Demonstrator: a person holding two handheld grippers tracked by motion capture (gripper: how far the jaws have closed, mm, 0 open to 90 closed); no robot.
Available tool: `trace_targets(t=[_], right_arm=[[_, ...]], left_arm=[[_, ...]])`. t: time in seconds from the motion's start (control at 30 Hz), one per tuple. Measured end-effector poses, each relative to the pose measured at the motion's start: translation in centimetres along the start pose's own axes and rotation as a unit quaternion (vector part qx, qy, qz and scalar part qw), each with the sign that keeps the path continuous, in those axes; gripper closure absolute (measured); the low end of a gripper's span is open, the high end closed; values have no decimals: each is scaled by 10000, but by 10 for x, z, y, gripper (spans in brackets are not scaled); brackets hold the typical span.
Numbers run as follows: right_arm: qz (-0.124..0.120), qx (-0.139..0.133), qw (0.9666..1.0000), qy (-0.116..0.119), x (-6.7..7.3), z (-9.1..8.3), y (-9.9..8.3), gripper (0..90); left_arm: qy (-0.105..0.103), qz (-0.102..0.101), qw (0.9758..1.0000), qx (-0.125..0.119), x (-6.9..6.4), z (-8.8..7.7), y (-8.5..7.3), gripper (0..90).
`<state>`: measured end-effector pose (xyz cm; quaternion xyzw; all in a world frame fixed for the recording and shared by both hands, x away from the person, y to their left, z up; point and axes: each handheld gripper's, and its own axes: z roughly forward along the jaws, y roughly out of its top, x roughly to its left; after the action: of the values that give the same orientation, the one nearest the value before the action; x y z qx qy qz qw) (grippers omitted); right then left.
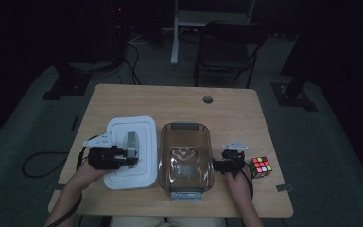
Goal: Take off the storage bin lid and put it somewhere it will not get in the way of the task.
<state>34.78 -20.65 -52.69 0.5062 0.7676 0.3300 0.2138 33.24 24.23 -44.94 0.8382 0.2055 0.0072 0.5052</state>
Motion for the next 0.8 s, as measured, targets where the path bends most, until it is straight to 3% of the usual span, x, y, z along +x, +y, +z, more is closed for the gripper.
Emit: trace_targets(t=[0.4,0.8], right_arm=[[-1,0,10000,0,0,0,0,126],[-1,-1,10000,0,0,0,0,126]], left_arm=[[-40,-168,9997,165,14,28,-29,679],[-61,-336,9988,337,26,44,-40,677]])
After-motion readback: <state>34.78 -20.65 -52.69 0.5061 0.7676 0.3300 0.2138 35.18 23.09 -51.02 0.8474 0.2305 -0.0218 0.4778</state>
